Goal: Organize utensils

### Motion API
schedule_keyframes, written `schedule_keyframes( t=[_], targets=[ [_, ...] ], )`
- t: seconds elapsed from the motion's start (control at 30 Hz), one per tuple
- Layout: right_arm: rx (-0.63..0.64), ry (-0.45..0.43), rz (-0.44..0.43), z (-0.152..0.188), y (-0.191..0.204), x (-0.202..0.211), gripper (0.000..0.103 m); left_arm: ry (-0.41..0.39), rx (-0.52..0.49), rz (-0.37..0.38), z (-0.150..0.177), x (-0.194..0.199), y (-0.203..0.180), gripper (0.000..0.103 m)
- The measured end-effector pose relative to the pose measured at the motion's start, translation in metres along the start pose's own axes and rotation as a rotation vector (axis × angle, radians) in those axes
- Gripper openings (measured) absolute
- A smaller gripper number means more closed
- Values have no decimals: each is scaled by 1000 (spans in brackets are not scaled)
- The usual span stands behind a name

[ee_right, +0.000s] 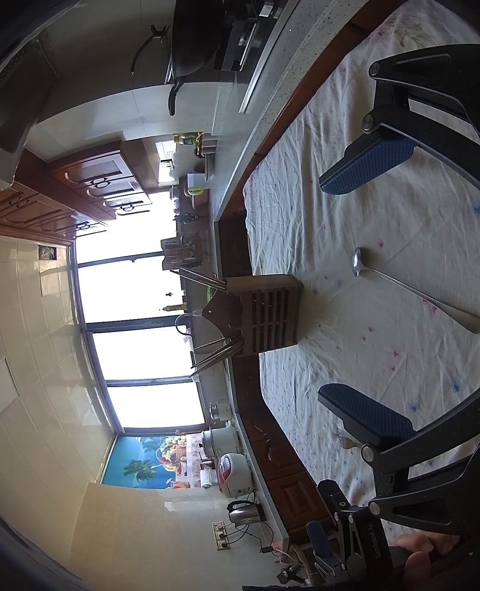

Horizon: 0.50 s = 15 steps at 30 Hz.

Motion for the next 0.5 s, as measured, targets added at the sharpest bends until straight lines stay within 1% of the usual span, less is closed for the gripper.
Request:
schedule_keyframes(
  t=[0.5],
  targets=[
    [-1, 4, -2, -1, 1, -3, 103, 2, 10, 11, -4, -2, -1, 103]
  ],
)
Point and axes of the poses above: each gripper's, at about its wrist camera, not at the fingertips, and x roughly against the way its jaws point, y to its left, z to its underside, the point moved 8 cm from there along -x, roughly the way its jaws point, and after that the axes turned 9 degrees about x, right-handed, at the moved point
